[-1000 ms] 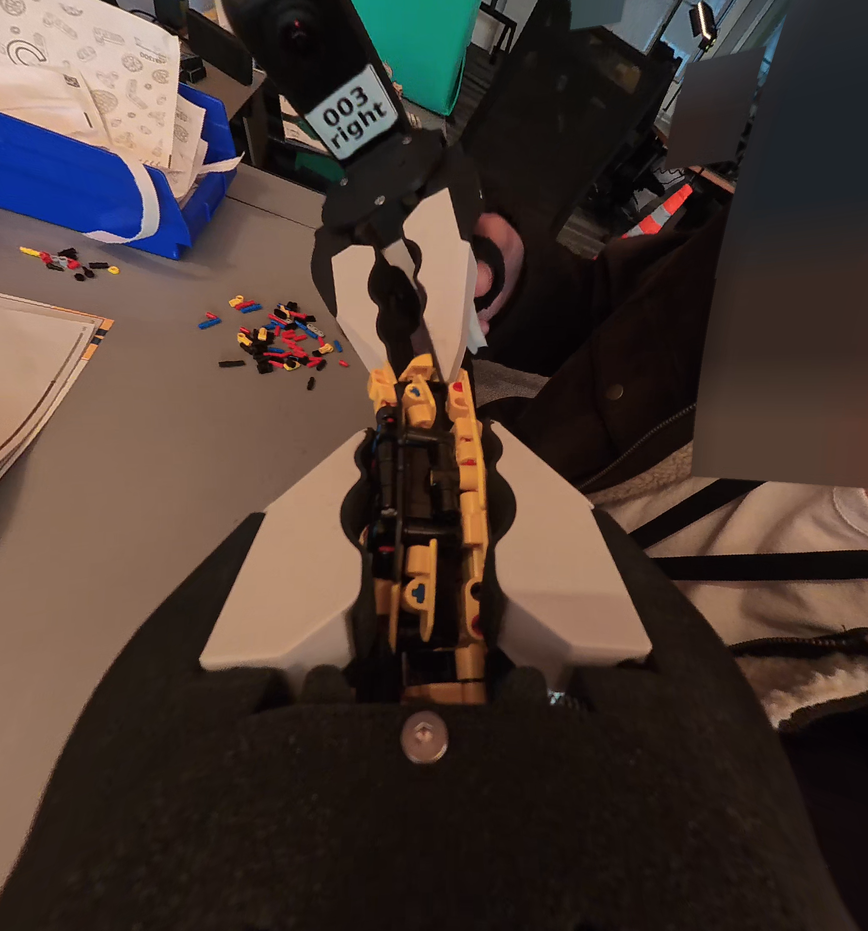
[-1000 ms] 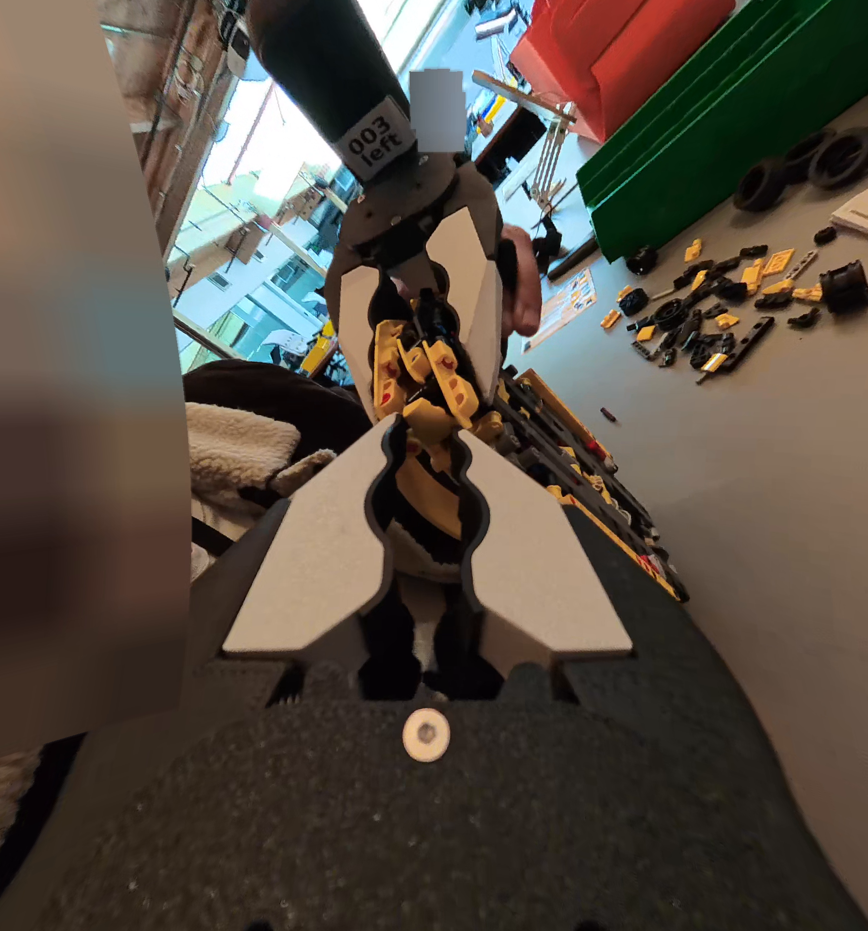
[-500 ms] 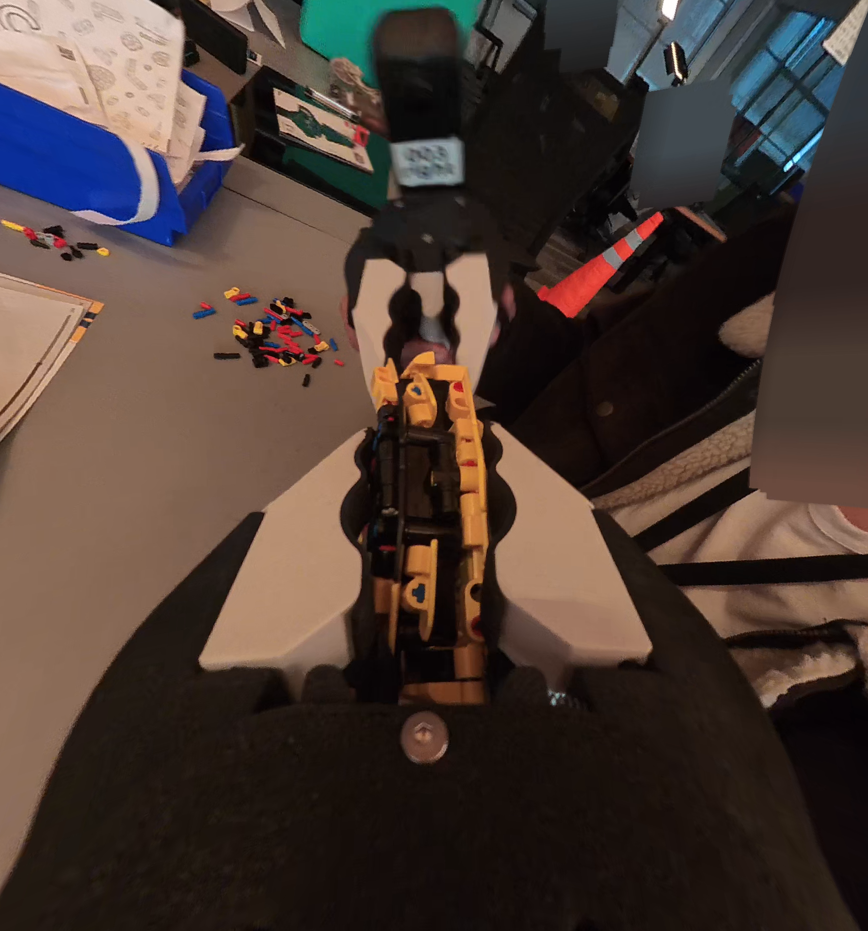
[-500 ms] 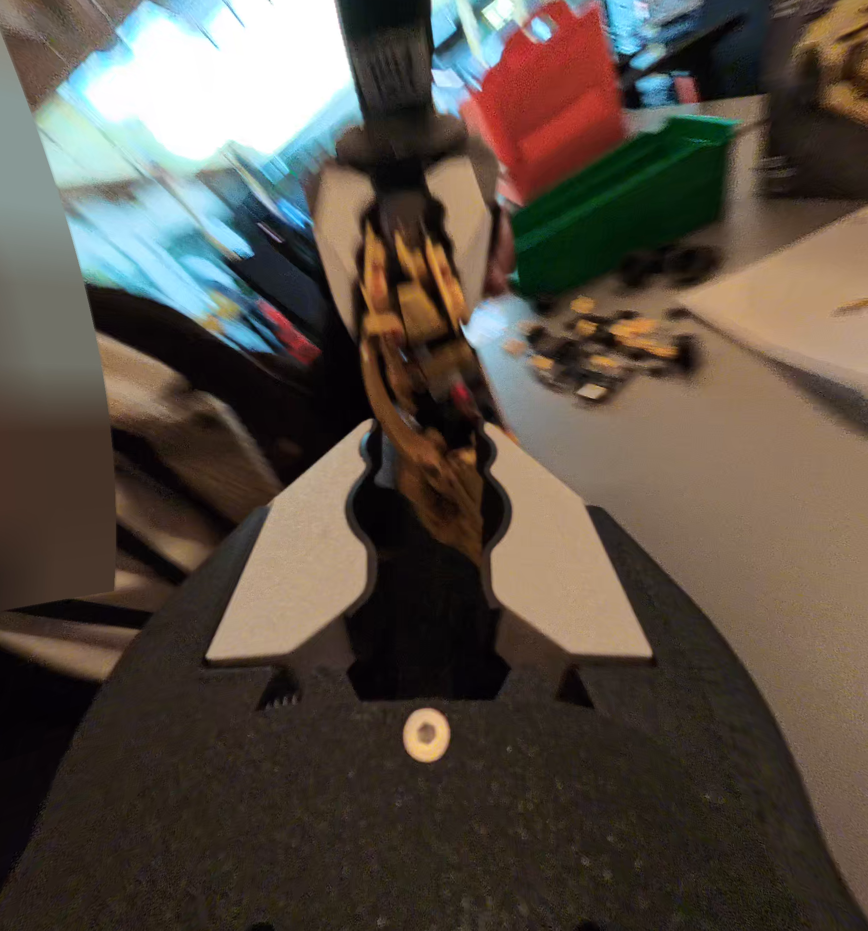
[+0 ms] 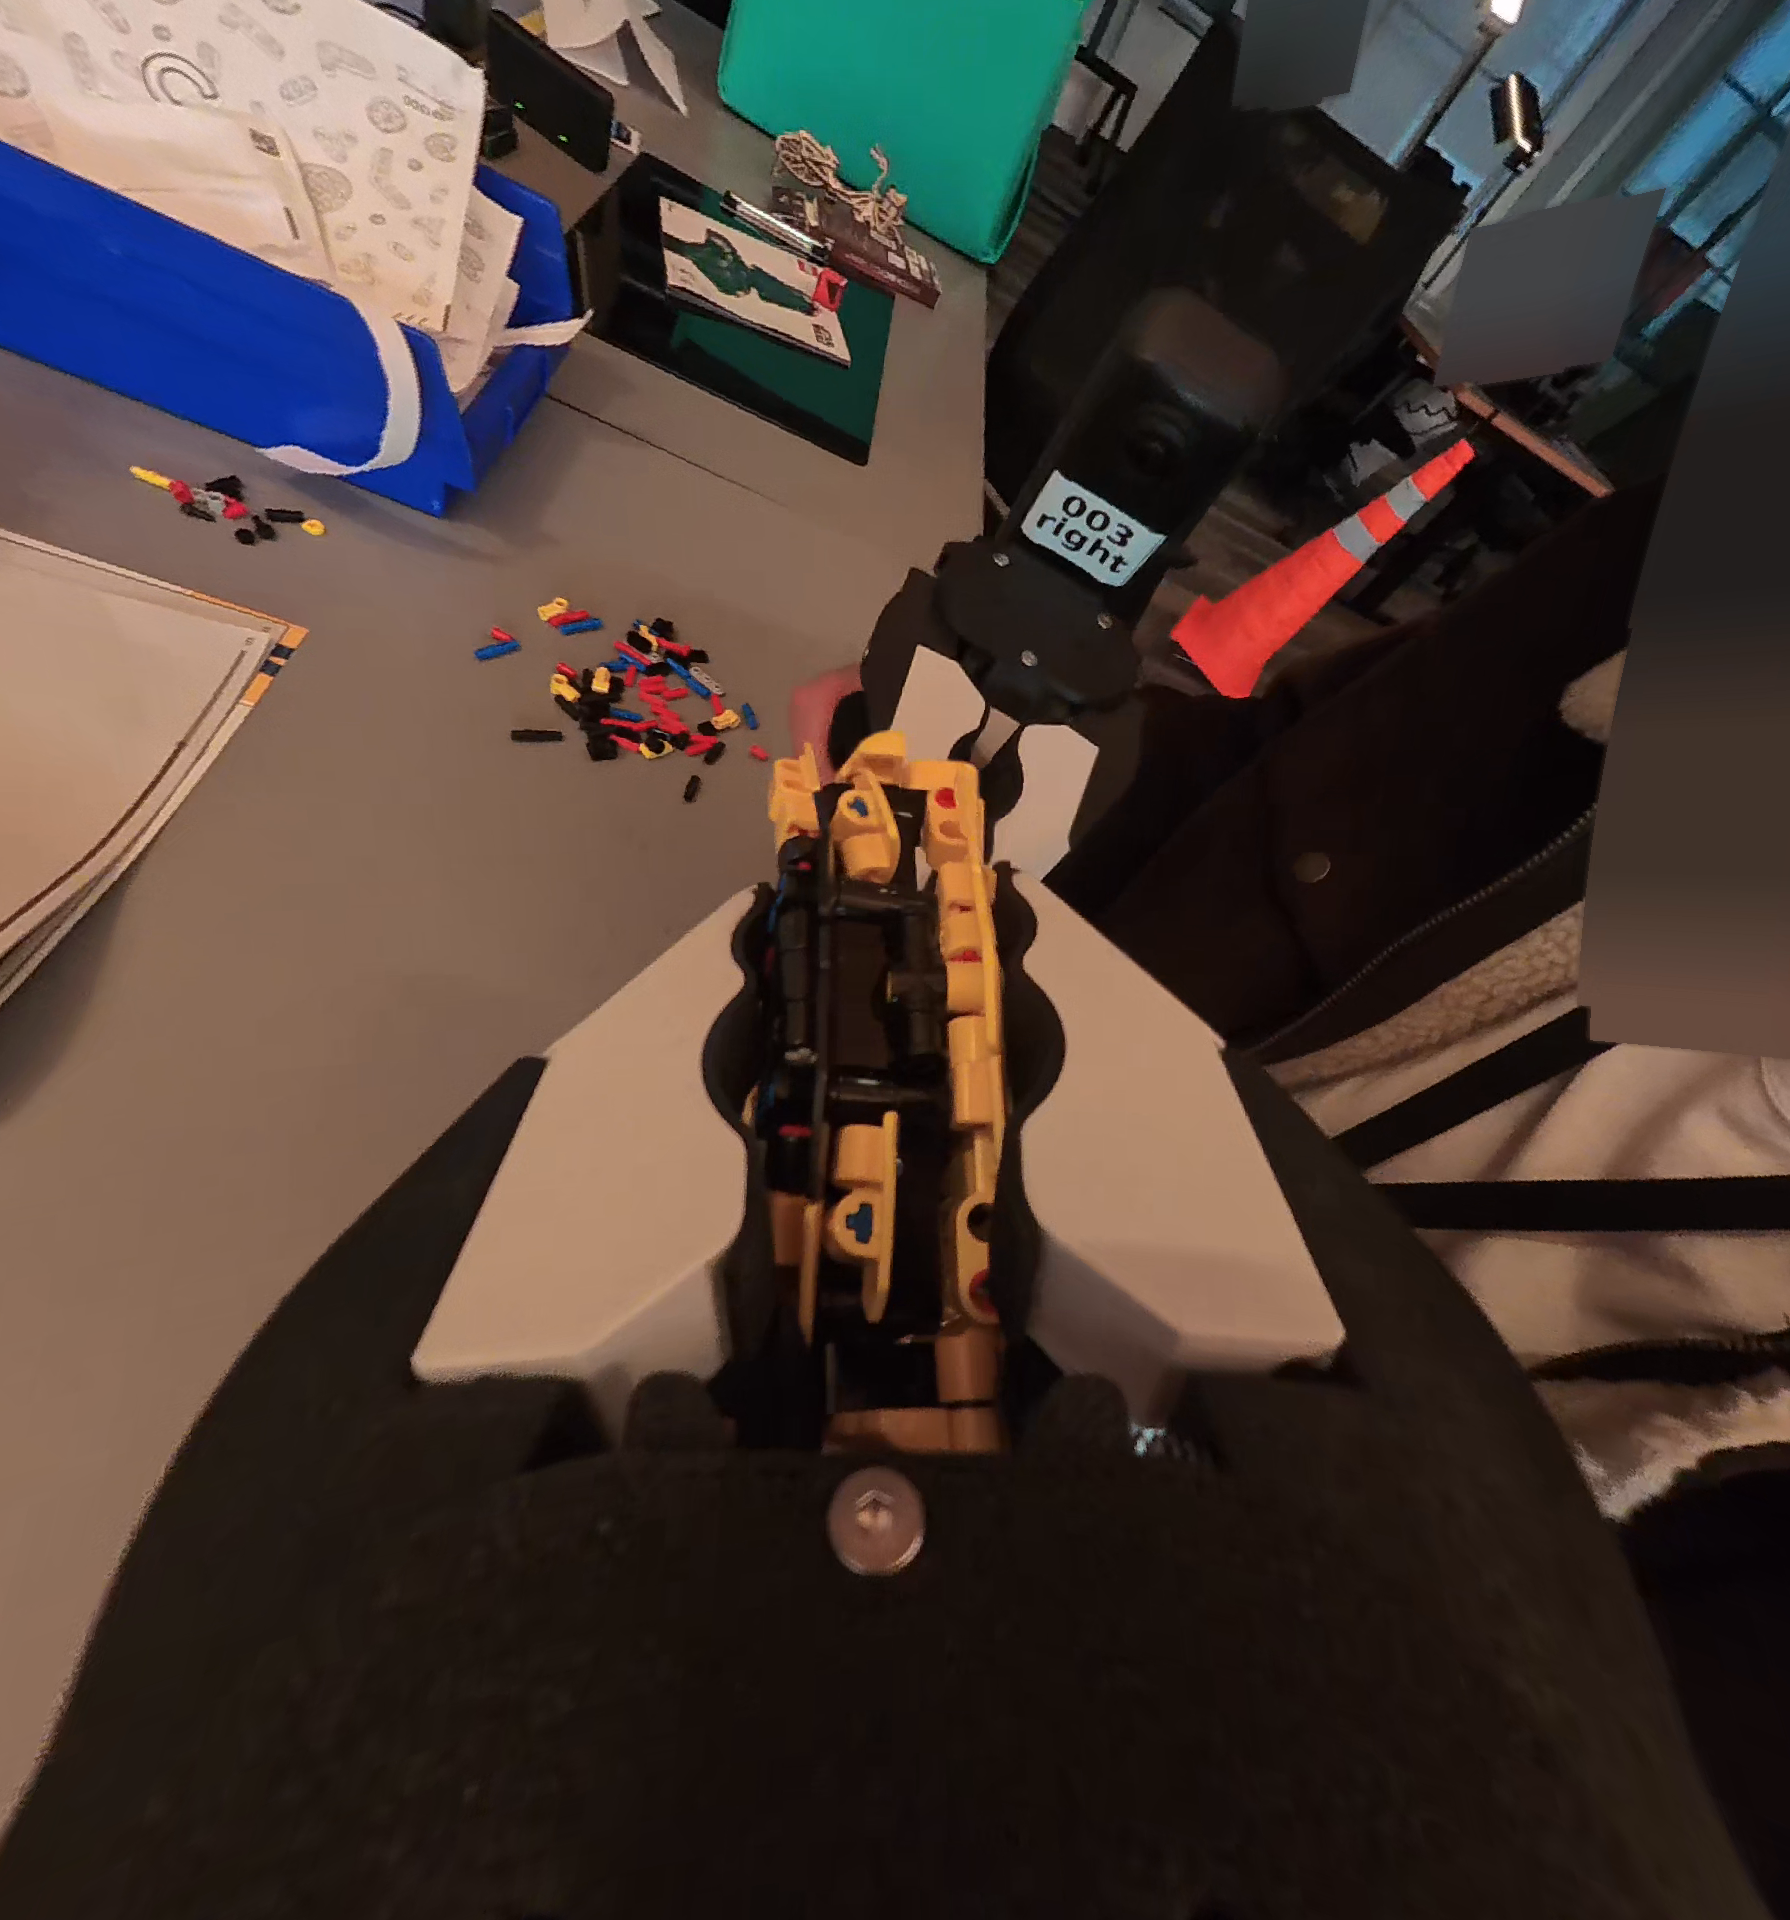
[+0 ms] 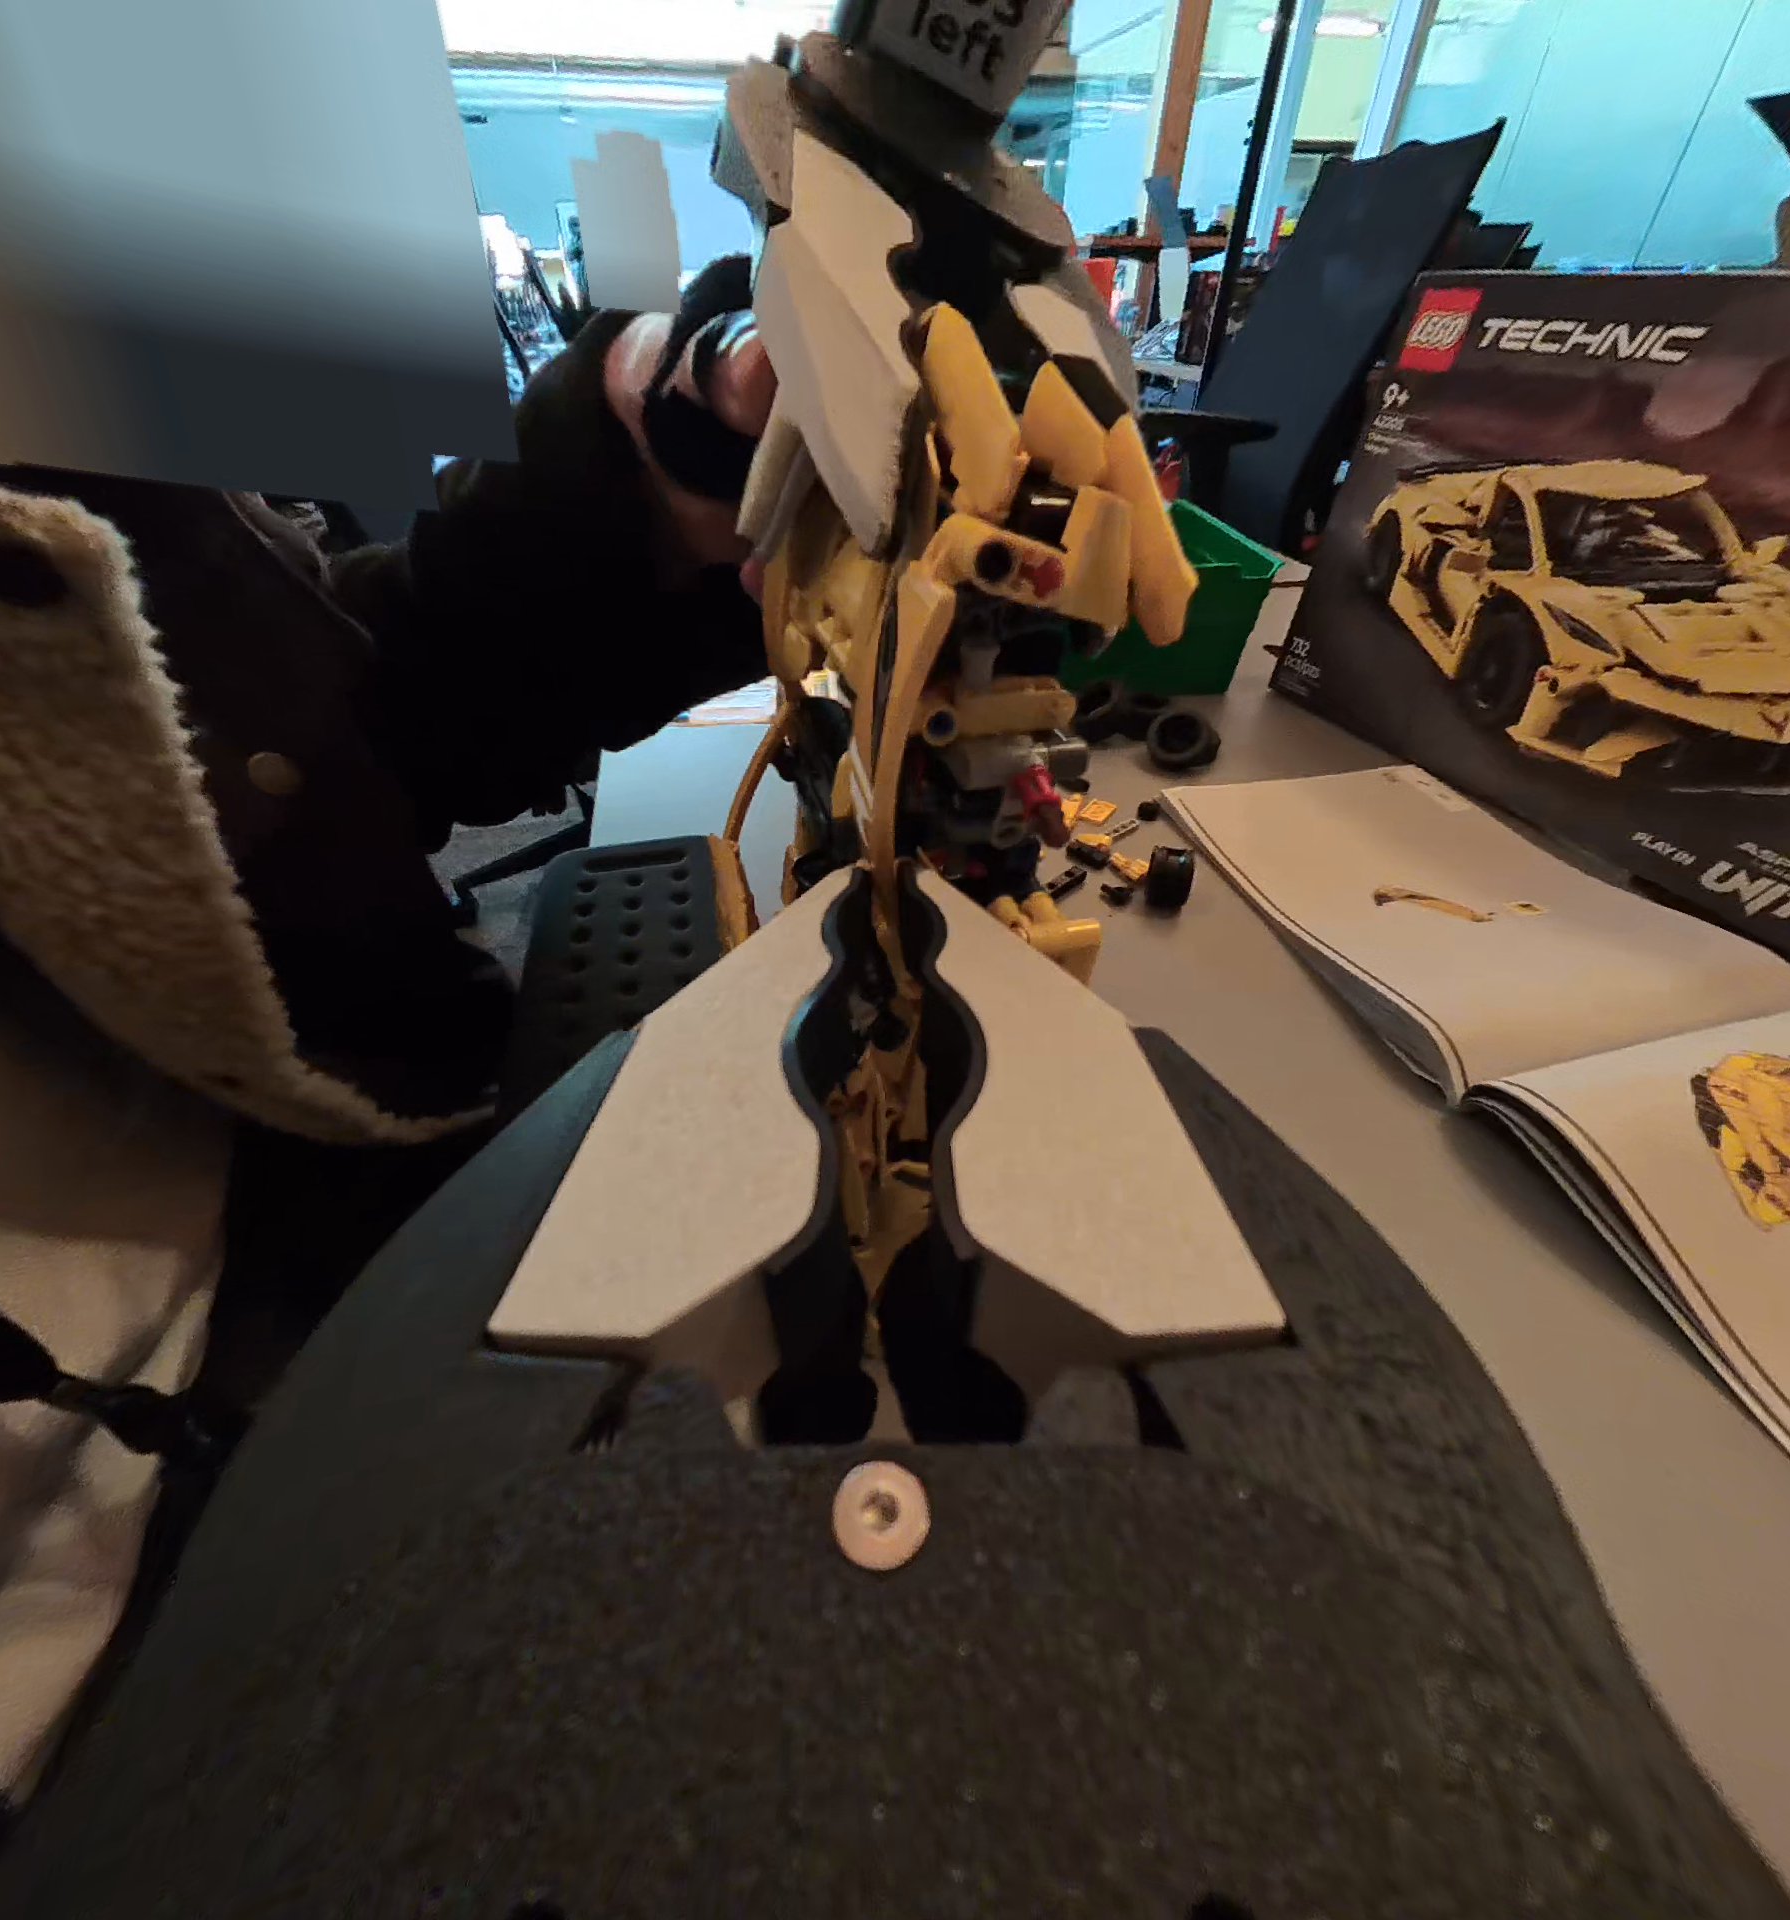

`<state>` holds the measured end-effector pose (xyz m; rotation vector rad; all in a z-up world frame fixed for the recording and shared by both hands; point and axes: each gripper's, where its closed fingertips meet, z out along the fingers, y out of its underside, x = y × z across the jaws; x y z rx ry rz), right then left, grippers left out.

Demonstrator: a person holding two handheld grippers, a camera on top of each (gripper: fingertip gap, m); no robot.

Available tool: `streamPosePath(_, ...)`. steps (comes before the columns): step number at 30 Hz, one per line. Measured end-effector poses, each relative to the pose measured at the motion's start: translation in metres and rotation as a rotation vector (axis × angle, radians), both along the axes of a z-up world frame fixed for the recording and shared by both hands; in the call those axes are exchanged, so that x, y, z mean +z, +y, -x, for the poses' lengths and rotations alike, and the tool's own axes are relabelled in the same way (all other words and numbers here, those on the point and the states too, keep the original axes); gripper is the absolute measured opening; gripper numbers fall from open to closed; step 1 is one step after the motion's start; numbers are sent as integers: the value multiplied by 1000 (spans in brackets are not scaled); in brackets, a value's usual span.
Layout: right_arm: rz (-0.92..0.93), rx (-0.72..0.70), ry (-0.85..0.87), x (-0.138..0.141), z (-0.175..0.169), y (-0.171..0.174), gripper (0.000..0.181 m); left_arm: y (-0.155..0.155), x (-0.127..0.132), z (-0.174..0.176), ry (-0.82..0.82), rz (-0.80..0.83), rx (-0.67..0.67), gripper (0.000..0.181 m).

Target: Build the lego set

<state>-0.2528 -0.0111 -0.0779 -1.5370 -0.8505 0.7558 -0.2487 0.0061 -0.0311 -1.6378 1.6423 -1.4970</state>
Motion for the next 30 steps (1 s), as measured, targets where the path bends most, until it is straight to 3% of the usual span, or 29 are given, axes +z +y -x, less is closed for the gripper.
streamPosePath(7, 108, 56, 107, 1, 0, 2, 2, 3, 0, -1, -8, 25, 10, 41)
streamPosePath(10, 61, 74, 115, 3, -5, 0, 7, 4, 1, -3, -8, 64, 12, 42)
streamPosePath(12, 15, 103, 93, 2, -6, -4, 18, 5, 1, -2, -12, 68, 11, 42)
streamPosePath(15, -72, 79, 12, 1, -7, -1, 4, 1, 1, -1, -15, 49, -10, 42)
streamPosePath(17, -102, 81, -29, 1, -8, 0, 4, 2, 1, -1, -9, 36, -1, 41)
streamPosePath(24, -94, 107, -112, -7, -14, -3, 14, -3, 1, 0, -15, 23, -24, 41)
streamPosePath(30, -60, 123, -145, -9, -9, -2, 6, -3, 1, 0, -25, 9, -17, 41)
